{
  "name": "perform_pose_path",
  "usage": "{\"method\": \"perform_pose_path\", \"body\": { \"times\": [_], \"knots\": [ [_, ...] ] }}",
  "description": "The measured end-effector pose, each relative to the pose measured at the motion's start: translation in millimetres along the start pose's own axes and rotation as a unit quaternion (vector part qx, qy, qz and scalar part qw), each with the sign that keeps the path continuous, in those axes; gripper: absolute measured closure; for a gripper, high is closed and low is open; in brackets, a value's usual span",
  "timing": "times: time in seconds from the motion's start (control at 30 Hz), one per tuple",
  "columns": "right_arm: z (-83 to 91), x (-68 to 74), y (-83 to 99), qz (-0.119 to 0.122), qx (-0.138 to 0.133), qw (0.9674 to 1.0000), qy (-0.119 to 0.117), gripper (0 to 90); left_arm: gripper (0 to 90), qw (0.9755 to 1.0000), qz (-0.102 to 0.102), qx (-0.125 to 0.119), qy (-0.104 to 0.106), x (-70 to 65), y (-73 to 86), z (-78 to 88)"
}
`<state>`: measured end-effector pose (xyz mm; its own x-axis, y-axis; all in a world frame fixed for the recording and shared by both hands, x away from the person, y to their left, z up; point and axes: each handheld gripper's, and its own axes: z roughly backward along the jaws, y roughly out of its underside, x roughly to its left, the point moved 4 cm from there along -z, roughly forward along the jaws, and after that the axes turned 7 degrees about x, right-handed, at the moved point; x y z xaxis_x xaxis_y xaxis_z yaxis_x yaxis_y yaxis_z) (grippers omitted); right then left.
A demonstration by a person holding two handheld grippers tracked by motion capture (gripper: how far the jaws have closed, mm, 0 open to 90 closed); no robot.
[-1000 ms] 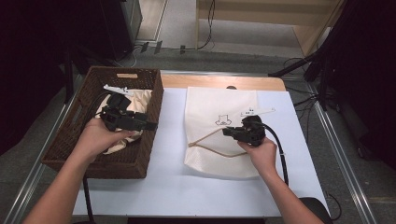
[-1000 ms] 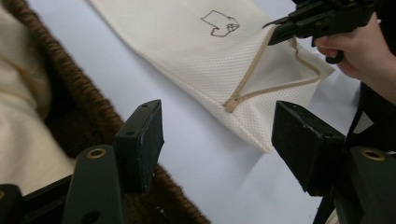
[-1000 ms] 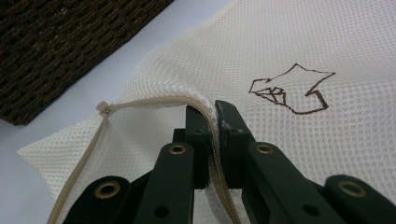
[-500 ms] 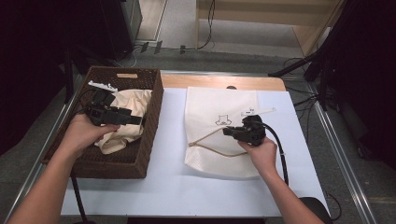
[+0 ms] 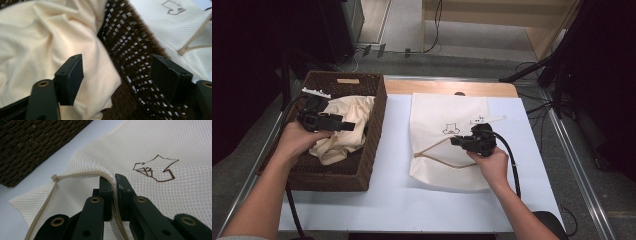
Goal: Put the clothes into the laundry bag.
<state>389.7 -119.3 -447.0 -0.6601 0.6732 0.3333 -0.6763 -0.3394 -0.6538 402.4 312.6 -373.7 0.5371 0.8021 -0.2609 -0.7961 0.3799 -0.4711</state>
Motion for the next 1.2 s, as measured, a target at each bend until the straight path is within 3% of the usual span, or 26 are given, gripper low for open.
{"method": "perform_pose_path", "body": {
  "times": [0.1,0.17,0.4,0.5,0.63,0.73,0.87,1.13,1.2],
  "knots": [
    [-0.1,-0.2,-0.1,0.000,0.000,1.0000,0.000,84.8,23.9,0.9999,0.002,0.004,-0.009,5.0,0.7,-1.8],
    [-0.3,-0.2,-0.1,0.000,0.000,1.0000,0.000,84.8,17.2,0.9998,0.005,-0.001,-0.020,8.9,-0.2,-3.3],
    [-0.2,-0.2,0.0,-0.001,0.000,1.0000,0.000,84.8,0.2,0.9978,0.049,0.003,-0.045,31.0,0.8,-15.3],
    [-0.5,-0.3,0.1,0.001,0.002,1.0000,0.000,84.8,0.0,0.9971,0.056,-0.004,-0.052,38.3,1.4,-18.9],
    [-0.8,0.0,0.1,0.001,0.002,1.0000,0.000,84.8,0.0,0.9944,0.072,-0.015,-0.076,46.8,1.4,-24.2],
    [-0.7,0.2,-0.2,0.000,0.001,1.0000,-0.001,84.8,0.0,0.9935,0.066,-0.022,-0.091,49.3,2.2,-28.0],
    [-1.3,0.0,-0.2,0.001,0.002,1.0000,0.000,84.8,0.0,0.9915,0.083,-0.030,-0.096,55.3,2.3,-35.0],
    [-2.0,0.7,0.0,0.000,0.003,1.0000,-0.002,84.8,0.0,0.9919,0.085,0.000,-0.094,64.2,4.9,-53.6],
    [-2.0,1.0,0.1,0.002,0.004,1.0000,-0.003,84.7,0.2,0.9904,0.082,0.007,-0.111,67.3,7.0,-55.4]
  ]
}}
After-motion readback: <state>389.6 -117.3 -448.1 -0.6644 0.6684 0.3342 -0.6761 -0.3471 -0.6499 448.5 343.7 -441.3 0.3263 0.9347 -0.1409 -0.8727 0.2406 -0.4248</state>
